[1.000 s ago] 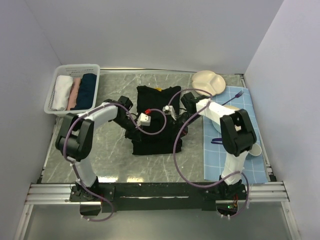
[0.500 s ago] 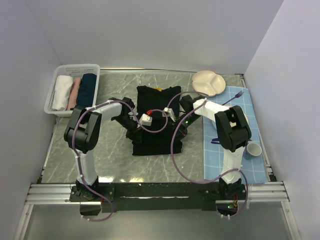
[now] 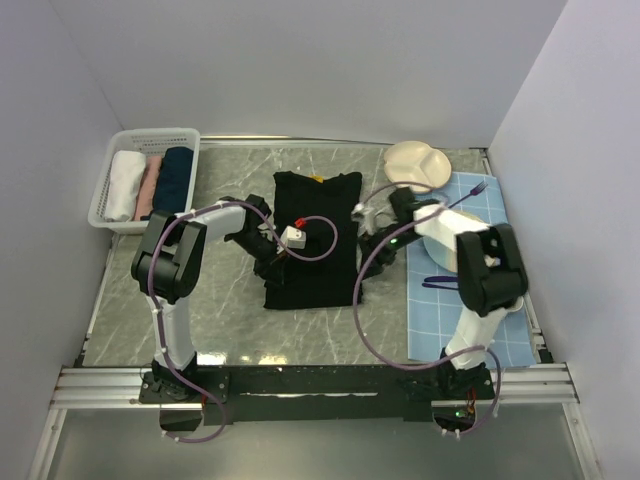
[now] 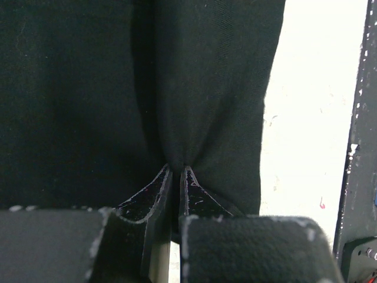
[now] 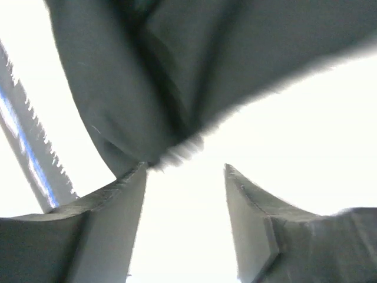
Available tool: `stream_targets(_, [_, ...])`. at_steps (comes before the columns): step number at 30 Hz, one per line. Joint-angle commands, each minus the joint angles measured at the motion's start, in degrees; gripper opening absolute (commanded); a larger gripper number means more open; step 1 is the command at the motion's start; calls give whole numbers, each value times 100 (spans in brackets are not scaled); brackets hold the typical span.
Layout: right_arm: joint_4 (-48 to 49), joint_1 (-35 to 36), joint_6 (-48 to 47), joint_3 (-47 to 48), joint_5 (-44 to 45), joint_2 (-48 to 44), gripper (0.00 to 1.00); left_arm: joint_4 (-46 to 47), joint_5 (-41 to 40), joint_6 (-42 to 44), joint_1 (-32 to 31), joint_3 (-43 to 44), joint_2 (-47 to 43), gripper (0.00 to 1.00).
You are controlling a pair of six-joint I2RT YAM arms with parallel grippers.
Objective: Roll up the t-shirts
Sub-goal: Roll the T-shirt to the center of the board.
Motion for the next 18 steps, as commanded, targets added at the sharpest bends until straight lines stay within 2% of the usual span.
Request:
stream_targets(1, [533,-582,-56,-295,255,-1462,68,249,-781,133,49,88,171,10])
stream_targets(3, [700,-504,-758,-846,430,-2338,70,275,-798,106,32,79,180,11])
stream_targets(5, [1163,-100,-1468,-1427,676,-3330,70,292,-816,63,23,88,197,11])
stream_targets(6, [1392,119,-1716,-2100,913,-3667,71,292,-824,62,23,88,197,11])
stream_targets(7, [1673,678,-1936,-2472,1176,-3993,72,310,-825,54,23,62,189,11])
stream_targets(9, [2666,1305,-2429,-3384,1642,-4767,76,354,-859,53,5,1,145,11])
stream_targets(11, [3309,2026,-2701,-3749,1723,-5119,77,415,-895,27,-12,-35,92,11])
stream_targets(14, [3705,2789,-2808,-4031,2135,-4938,77,424,-939,-8,-21,-35,83,11])
stream_targets(18, [4417,3091,-2791,-4216,2550,-4542,77,459,-921,-17,-21,-131,39,10])
